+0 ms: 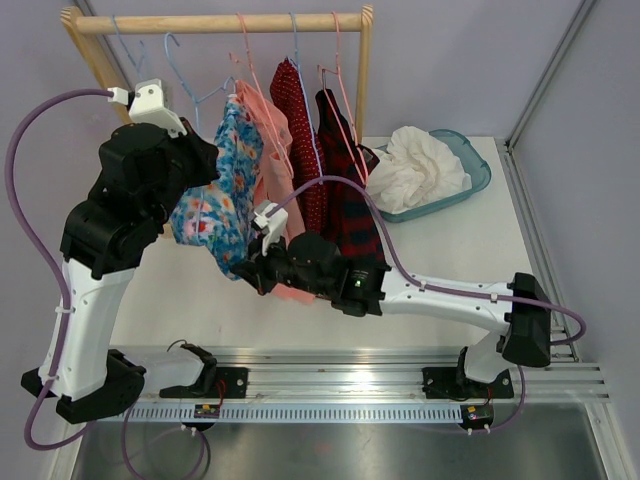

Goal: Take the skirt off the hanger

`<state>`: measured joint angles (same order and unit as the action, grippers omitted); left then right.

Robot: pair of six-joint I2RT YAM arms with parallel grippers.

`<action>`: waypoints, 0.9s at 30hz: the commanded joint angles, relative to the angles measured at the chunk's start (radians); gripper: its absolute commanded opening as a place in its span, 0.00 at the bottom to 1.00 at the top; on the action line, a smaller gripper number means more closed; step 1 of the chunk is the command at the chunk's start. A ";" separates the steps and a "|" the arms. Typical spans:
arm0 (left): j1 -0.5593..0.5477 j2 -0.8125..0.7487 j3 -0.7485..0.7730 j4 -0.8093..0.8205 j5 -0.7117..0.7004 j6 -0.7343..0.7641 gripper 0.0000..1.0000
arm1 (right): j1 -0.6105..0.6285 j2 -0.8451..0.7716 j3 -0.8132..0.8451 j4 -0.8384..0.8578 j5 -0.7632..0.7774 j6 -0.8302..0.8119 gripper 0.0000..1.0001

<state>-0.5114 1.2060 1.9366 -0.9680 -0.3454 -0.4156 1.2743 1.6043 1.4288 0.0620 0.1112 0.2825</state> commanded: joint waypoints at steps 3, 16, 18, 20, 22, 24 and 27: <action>-0.003 -0.020 0.055 0.135 -0.144 0.086 0.00 | 0.063 -0.142 -0.255 0.044 0.048 0.086 0.00; -0.003 -0.020 0.021 0.141 -0.300 0.205 0.00 | 0.315 -0.890 -0.748 -0.431 0.589 0.391 0.00; -0.003 -0.049 -0.029 0.152 -0.303 0.202 0.00 | 0.315 -0.975 -0.697 -0.513 0.636 0.376 0.00; -0.003 -0.071 -0.065 0.172 -0.297 0.195 0.00 | 0.315 -1.044 -0.610 -0.611 0.723 0.324 0.00; -0.003 -0.094 -0.108 0.176 -0.294 0.193 0.00 | 0.315 -1.046 -0.538 -0.687 0.839 0.247 0.00; -0.003 -0.103 -0.139 0.175 -0.296 0.199 0.00 | 0.313 -1.018 -0.424 -0.731 0.930 0.172 0.00; -0.003 -0.126 -0.169 0.172 -0.302 0.210 0.00 | 0.313 -0.931 -0.286 -0.765 1.100 0.091 0.00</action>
<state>-0.5125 1.1114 1.7863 -0.8604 -0.6167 -0.2291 1.5852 0.6003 1.0260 -0.6353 0.9421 0.4896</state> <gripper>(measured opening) 0.025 0.011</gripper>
